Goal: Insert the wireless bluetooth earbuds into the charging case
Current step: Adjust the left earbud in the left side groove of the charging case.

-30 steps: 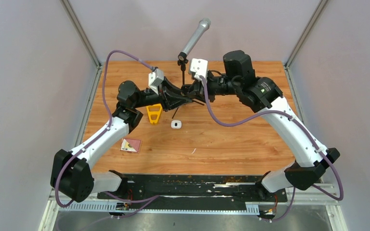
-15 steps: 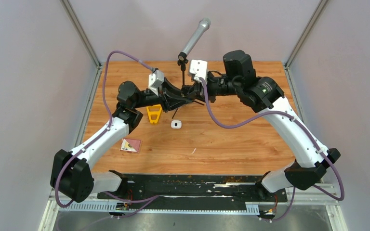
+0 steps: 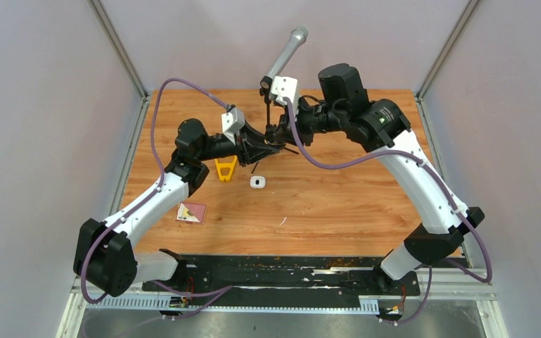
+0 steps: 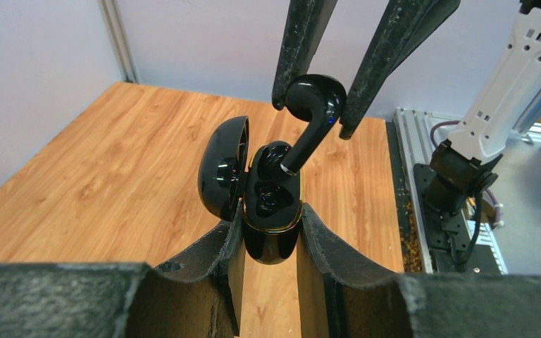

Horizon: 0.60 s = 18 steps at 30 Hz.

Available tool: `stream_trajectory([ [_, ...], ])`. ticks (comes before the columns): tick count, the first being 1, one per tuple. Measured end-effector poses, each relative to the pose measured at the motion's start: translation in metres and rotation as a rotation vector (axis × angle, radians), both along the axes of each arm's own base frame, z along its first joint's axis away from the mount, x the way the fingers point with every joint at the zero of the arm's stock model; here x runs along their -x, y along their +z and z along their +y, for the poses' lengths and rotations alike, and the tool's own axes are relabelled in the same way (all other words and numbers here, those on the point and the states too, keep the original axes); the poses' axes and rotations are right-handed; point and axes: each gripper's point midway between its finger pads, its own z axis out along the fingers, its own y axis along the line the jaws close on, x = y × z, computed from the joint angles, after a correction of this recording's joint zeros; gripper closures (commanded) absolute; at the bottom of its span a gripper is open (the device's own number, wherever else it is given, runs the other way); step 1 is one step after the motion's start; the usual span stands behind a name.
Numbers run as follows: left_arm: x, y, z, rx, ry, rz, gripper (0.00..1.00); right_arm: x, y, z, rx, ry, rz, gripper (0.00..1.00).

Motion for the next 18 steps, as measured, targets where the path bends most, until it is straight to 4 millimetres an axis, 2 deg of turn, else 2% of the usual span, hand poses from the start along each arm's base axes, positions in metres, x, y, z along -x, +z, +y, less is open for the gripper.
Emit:
stream_trajectory([
  [10,-0.002,-0.019,0.003,-0.066,0.014,-0.035,1.00,0.002,-0.021,-0.003,0.094,-0.004,0.104,0.90],
  [18,-0.001,-0.031,0.004,-0.106,0.006,-0.036,1.00,-0.003,-0.033,-0.003,0.144,-0.020,0.143,0.90],
])
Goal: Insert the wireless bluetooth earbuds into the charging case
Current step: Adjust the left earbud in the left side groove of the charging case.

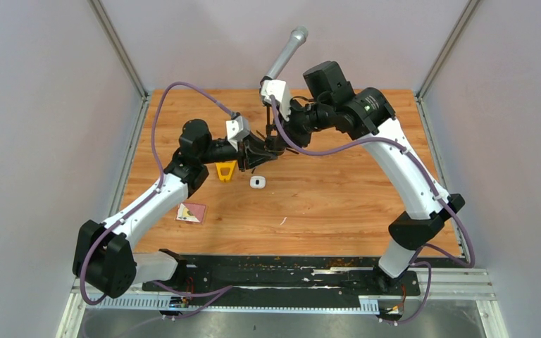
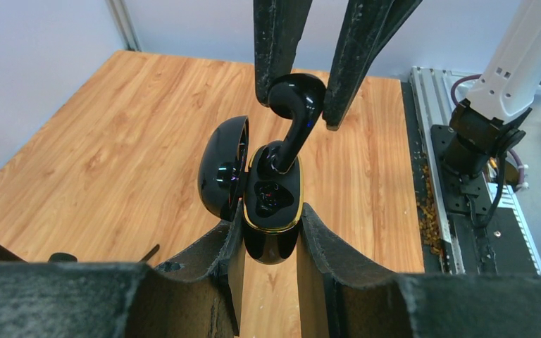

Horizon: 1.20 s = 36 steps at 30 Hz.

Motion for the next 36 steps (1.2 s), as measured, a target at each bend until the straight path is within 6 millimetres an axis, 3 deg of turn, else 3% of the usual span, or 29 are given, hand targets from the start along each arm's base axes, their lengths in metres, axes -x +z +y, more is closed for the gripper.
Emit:
stream_trajectory([
  [13,0.002,-0.004,-0.001,-0.011,-0.005,0.009,1.00,0.000,-0.014,0.004,0.072,0.002,0.023,0.90],
  [36,0.006,0.000,-0.003,0.002,-0.024,0.002,1.00,-0.004,-0.019,0.008,0.107,-0.009,-0.001,0.90],
])
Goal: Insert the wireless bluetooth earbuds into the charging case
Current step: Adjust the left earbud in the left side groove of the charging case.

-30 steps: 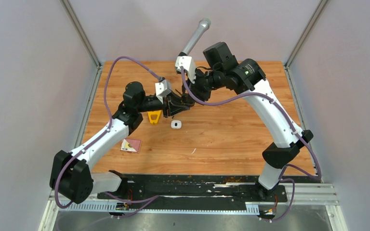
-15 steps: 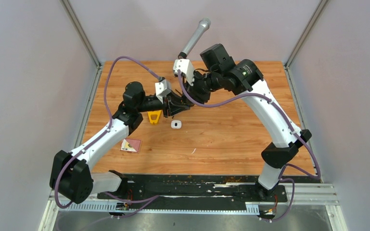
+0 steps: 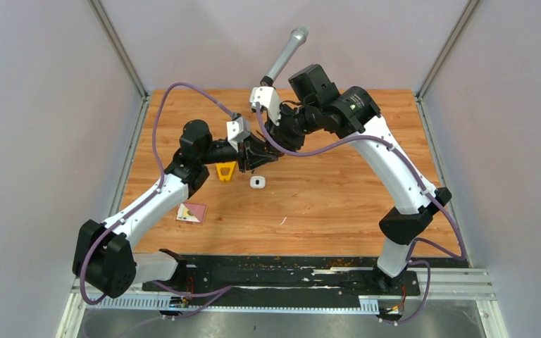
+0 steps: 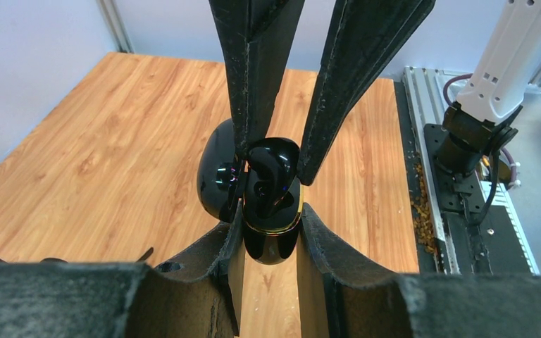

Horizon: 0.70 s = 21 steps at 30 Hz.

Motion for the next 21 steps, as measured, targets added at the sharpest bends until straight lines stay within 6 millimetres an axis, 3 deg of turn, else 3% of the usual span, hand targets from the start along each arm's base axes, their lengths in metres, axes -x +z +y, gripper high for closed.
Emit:
stream_trajectory([
  [21,0.0036,-0.0094,0.0000,0.005,-0.018,-0.027,1.00,0.0005,-0.0078,-0.0005,0.017,-0.027,0.043,0.87],
])
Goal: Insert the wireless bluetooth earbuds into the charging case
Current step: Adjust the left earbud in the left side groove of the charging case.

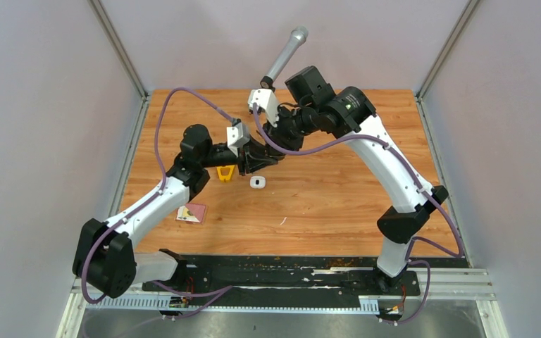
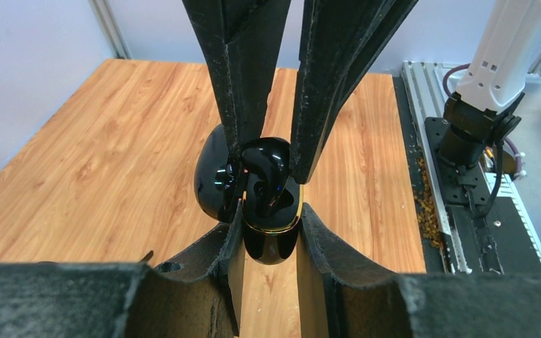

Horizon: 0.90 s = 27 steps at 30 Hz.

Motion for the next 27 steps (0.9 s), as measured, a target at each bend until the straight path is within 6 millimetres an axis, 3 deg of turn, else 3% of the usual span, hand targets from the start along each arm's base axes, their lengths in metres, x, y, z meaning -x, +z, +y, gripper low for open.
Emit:
stream_trajectory([
  [27,0.0047,-0.0043,-0.0004,0.011,-0.030,-0.065,1.00,0.0044,-0.0087,0.0032,0.032,0.011,0.022,0.72],
])
